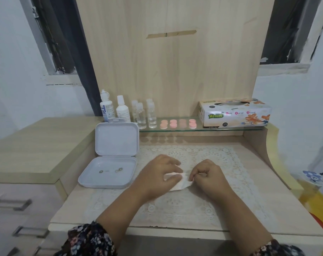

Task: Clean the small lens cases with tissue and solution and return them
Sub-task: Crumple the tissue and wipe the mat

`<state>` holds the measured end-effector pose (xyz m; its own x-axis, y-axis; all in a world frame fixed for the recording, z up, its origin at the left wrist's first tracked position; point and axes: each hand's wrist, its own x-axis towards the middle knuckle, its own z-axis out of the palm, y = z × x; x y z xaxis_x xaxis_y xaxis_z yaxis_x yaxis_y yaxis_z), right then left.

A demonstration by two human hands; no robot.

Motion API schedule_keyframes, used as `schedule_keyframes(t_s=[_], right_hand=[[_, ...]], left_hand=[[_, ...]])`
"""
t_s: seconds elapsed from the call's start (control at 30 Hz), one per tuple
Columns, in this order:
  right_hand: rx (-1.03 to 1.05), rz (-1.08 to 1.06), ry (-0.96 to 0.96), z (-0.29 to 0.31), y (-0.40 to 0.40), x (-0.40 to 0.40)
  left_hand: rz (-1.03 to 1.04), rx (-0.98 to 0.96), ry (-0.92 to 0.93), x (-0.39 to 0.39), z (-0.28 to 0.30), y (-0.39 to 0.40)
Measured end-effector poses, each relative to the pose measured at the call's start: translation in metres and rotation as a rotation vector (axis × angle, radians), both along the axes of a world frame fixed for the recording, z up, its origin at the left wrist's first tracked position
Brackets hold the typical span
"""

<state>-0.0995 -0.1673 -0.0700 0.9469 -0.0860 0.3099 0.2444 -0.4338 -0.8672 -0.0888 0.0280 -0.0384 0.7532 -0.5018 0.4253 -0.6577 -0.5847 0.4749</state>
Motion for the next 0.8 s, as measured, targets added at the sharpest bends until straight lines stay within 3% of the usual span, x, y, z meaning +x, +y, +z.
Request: schedule_keyframes(t_s=[0.1, 0.2, 0.27, 0.4, 0.53, 0.8], right_hand=[[0.131, 0.015, 0.055, 0.002, 0.001, -0.002], [0.546, 0.093, 0.116, 0.0, 0.003, 0.002], [0.68, 0.032, 0.117, -0.001, -0.001, 0.006], [0.679, -0.135, 0.05, 0.003, -0.005, 0.009], [0.717, -0.185, 0.04, 0.001, -0.005, 0.012], [0.794, -0.271, 0.03, 0.002, -0.009, 0.017]], left_hand=[[-0.102, 0.235, 0.094, -0.006, -0.008, -0.011], [-0.092, 0.24, 0.231, -0.005, -0.021, -0.013], [-0.049, 0.24, 0.314, -0.002, -0.025, -0.012], [0.122, 0.23, 0.416, 0.012, -0.02, -0.01], [0.248, 0.454, 0.394, 0.036, -0.018, -0.017], [0.247, 0.511, 0.397, 0.058, -0.018, -0.041]])
